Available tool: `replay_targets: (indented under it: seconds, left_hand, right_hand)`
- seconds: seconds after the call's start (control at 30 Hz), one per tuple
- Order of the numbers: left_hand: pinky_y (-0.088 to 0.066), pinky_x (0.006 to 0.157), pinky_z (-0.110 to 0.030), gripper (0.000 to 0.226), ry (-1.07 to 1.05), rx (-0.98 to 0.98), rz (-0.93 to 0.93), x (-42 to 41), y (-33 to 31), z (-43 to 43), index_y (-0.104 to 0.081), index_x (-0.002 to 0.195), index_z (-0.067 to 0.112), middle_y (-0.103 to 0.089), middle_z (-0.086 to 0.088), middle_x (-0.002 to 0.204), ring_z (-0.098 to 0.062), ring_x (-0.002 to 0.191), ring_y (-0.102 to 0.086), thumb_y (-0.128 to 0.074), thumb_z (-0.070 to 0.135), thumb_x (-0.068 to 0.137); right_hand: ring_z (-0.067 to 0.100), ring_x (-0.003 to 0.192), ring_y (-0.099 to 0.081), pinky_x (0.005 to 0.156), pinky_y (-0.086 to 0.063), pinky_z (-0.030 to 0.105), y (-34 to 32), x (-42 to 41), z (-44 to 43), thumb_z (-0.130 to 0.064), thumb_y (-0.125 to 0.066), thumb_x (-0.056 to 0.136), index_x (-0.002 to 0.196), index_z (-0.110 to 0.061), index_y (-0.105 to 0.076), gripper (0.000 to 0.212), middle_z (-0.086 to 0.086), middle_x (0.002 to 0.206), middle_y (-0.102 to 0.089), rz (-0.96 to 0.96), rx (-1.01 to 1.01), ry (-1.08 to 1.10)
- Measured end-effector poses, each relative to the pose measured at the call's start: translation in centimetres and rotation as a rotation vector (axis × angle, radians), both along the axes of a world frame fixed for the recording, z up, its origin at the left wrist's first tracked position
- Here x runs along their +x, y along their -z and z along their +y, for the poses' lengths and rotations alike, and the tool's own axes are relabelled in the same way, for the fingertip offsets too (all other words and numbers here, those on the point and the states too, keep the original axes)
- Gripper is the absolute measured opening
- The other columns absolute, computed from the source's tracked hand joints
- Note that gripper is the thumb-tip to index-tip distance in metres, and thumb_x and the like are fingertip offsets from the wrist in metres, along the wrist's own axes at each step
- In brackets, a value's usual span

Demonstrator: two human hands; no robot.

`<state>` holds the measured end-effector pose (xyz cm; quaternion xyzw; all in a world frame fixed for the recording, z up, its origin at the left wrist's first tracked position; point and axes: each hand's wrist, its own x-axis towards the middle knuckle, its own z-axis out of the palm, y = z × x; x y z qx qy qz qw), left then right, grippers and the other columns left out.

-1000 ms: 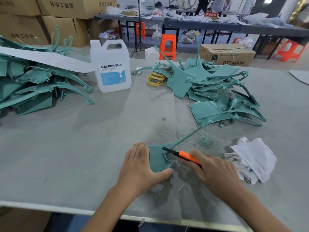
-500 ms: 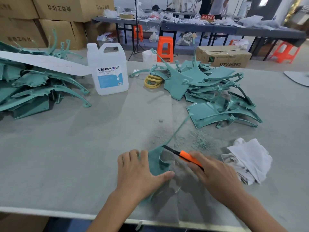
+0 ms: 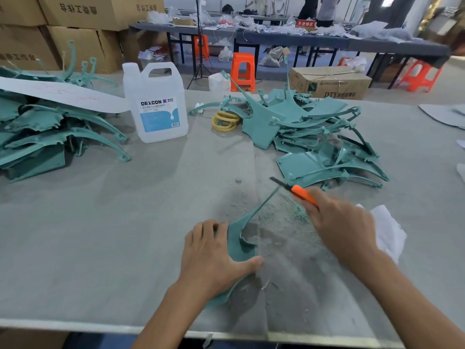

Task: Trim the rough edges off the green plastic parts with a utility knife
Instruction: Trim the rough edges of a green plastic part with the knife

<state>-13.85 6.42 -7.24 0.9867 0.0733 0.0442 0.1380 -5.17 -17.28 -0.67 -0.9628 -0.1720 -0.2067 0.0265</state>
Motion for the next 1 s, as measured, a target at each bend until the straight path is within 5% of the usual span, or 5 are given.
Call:
replay_targets:
  seconds: [0.2,0.3,0.5,0.7,1.0]
  left_hand:
    - [-0.025,0.104,-0.034,0.103,-0.03,-0.031,-0.017,-0.1,0.7,-0.3,-0.04,0.135,0.034,-0.033,0.009,0.12,-0.017,0.117,-0.029,-0.029,0.102,0.059]
    - [-0.024,0.106,-0.034,0.106,-0.038,-0.028,-0.036,-0.1,0.9,-0.2,-0.042,0.136,0.034,-0.035,0.008,0.125,-0.018,0.12,-0.029,-0.029,0.103,0.056]
    - [-0.026,0.107,-0.036,0.108,-0.038,-0.02,-0.055,-0.1,0.8,-0.3,-0.044,0.135,0.032,-0.035,0.007,0.124,-0.019,0.119,-0.03,-0.026,0.104,0.057]
    - [-0.025,0.109,-0.035,0.109,-0.051,-0.059,-0.039,-0.2,1.2,-0.4,-0.038,0.14,0.033,-0.032,0.009,0.125,-0.017,0.121,-0.028,-0.028,0.103,0.058]
    - [-0.023,0.111,-0.036,0.113,-0.065,-0.049,-0.025,-0.2,1.1,-0.5,-0.037,0.142,0.032,-0.031,0.009,0.127,-0.018,0.123,-0.027,-0.025,0.104,0.057]
  right_hand:
    - [0.008,0.043,-0.043,0.04,-0.024,0.022,1.1,-2.7,1.9,-0.059,-0.032,0.101,0.112,-0.038,-0.056,0.033,-0.008,0.065,-0.054,0.077,-0.088,-0.124]
    - [0.015,0.064,-0.062,0.053,-0.043,0.031,1.6,-3.0,2.3,-0.063,-0.028,0.101,0.116,-0.037,-0.048,0.036,-0.009,0.079,-0.061,0.228,-0.113,-0.142]
    - [0.014,0.051,-0.054,0.049,-0.048,0.029,-2.6,1.3,0.6,-0.06,-0.024,0.103,0.107,-0.031,-0.051,0.04,-0.009,0.065,-0.052,0.081,-0.15,0.043]
    - [0.012,0.06,-0.054,0.05,-0.035,0.03,0.4,-2.9,2.5,-0.065,-0.023,0.099,0.116,-0.038,-0.05,0.041,-0.012,0.071,-0.052,0.262,-0.155,-0.22]
    - [0.013,0.045,-0.049,0.043,-0.044,0.029,1.1,-1.9,1.7,-0.057,-0.034,0.102,0.118,-0.038,-0.058,0.034,-0.009,0.066,-0.055,0.079,0.0,-0.205]
